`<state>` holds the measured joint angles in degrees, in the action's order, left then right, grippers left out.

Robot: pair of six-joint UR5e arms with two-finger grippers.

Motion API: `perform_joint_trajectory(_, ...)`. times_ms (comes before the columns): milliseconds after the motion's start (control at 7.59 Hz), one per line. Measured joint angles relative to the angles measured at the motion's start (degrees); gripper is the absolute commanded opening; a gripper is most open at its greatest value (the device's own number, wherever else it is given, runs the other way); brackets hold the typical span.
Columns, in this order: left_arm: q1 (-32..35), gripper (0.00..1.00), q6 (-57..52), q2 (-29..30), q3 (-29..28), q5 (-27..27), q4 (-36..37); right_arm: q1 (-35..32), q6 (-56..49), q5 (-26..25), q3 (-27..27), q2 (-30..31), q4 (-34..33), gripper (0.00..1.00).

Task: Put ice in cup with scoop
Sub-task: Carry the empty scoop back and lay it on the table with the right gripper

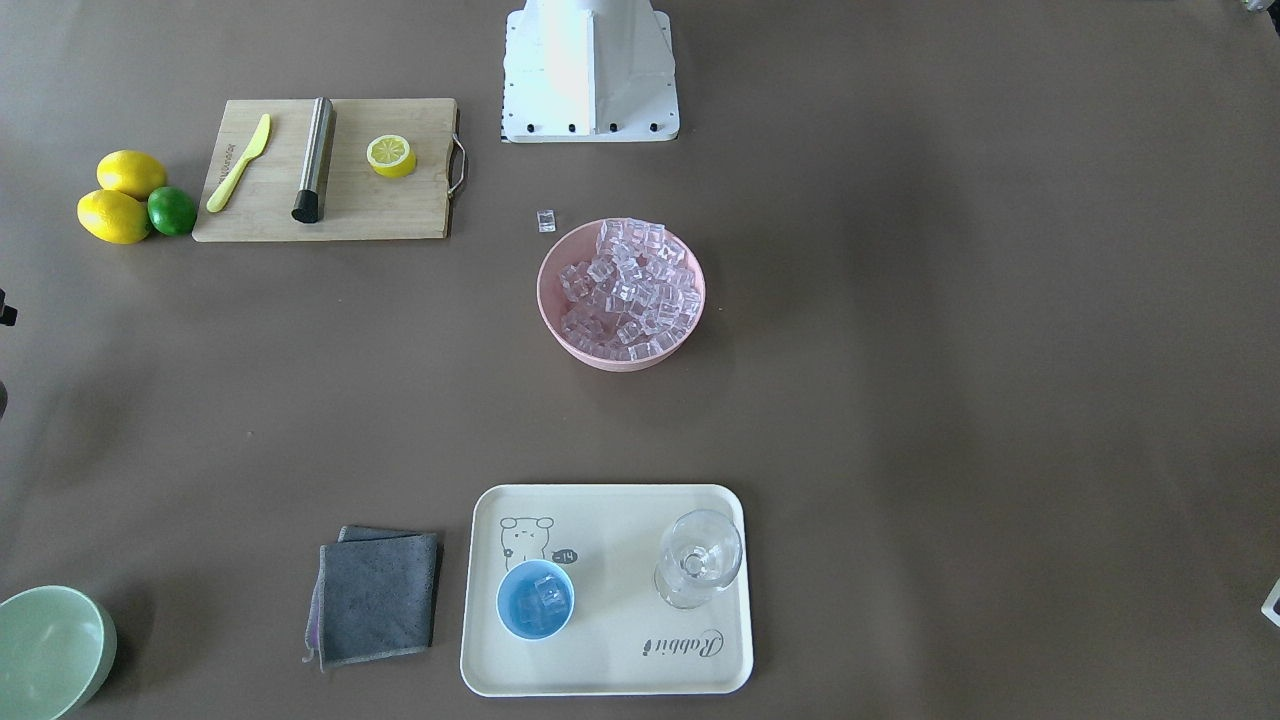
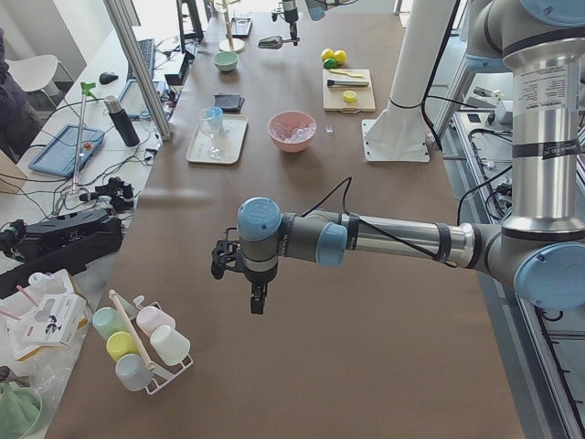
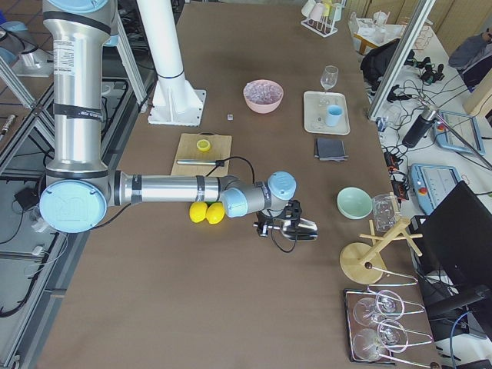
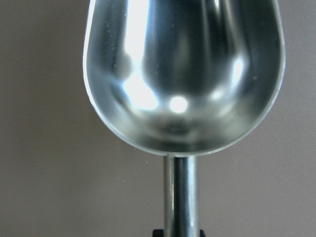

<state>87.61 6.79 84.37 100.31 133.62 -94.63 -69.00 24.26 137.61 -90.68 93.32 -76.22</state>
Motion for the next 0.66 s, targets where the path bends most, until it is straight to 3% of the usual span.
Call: perform_joint_trajectory(659, -0.8, 0.99, -0.1, 0.2, 0.2, -0.7, 0.3, -0.7, -1.1, 0.0, 0.1, -0.6, -0.2, 1.0)
